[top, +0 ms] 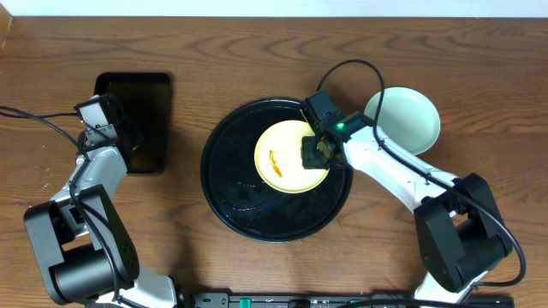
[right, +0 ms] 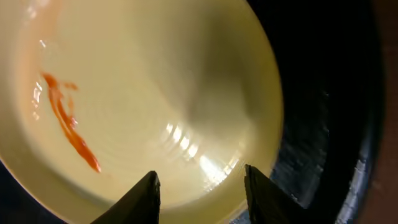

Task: Clean dirty plates on tray and stack at the side
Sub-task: 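Slide the yellow plate with the right gripper to the round tray's center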

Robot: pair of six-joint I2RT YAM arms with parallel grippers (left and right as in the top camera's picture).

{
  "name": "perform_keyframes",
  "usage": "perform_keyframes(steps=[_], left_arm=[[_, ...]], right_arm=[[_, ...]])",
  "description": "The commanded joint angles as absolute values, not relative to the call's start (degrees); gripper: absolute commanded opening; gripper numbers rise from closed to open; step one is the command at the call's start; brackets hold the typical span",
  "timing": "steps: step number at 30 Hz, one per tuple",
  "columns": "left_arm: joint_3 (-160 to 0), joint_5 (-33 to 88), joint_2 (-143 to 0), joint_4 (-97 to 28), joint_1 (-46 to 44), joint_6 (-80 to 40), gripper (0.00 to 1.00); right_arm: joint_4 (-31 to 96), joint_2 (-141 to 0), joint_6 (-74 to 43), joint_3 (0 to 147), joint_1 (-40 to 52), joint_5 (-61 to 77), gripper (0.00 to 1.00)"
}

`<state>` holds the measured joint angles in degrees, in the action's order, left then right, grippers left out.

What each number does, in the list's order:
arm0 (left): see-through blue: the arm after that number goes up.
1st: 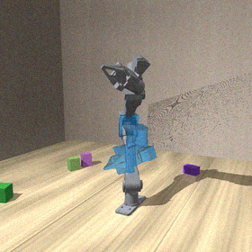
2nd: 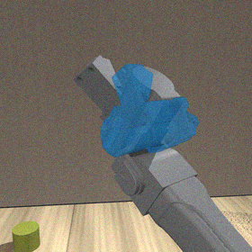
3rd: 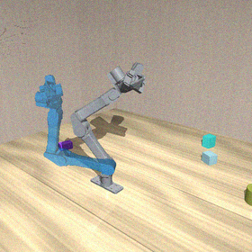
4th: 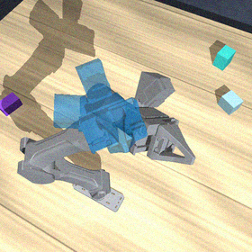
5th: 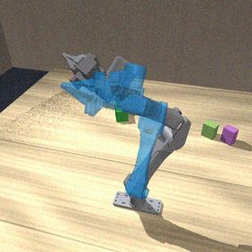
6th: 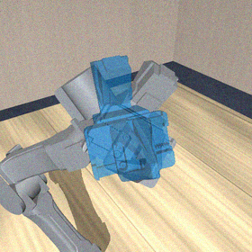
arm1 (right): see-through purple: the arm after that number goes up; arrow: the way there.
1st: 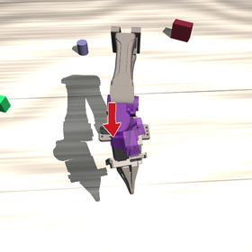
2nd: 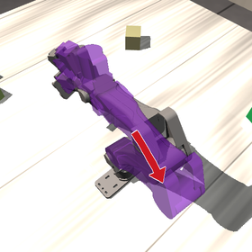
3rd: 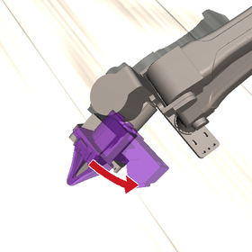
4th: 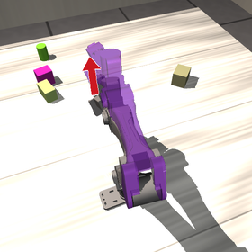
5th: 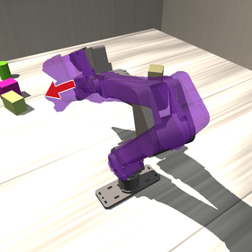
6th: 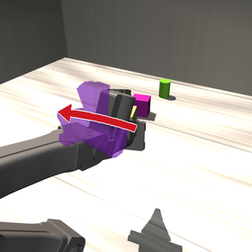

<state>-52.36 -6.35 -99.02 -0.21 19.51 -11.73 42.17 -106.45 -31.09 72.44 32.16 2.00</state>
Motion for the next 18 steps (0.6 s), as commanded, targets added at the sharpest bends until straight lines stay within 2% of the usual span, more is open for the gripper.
perform_keyframes(steps=[1, 4, 6, 7, 10, 11, 18], left_arm=[[-51.6, -6.5, -99.0, -0.3, 19.7, -11.2, 0.08], [-51.6, -6.5, -99.0, -0.3, 19.7, -11.2, 0.08], [-51.6, -6.5, -99.0, -0.3, 19.7, -11.2, 0.08], [-51.6, -6.5, -99.0, -0.3, 19.7, -11.2, 0.08], [-51.6, -6.5, -99.0, -0.3, 19.7, -11.2, 0.08], [-51.6, -6.5, -99.0, -0.3, 19.7, -11.2, 0.08], [-51.6, -6.5, -99.0, -0.3, 19.7, -11.2, 0.08]], right_arm=[[46.4, -104.3, -26.0, 77.0, 30.6, 3.3, 0.42], [50.8, -102.9, -24.6, 81.4, 30.3, 2.3, 0.48], [53.2, -102.4, -24.6, 83.9, 30.2, -1.1, 0.70], [54.2, -102.3, -24.6, 84.8, 30.0, -3.0, 0.72], [54.7, -102.4, -24.6, 84.9, 29.3, -7.1, 0.51], [54.4, -102.7, -24.5, 84.4, 29.0, -7.3, 0.47], [48.9, -108.0, -22.1, 80.8, 27.7, -5.4, 0.47]])
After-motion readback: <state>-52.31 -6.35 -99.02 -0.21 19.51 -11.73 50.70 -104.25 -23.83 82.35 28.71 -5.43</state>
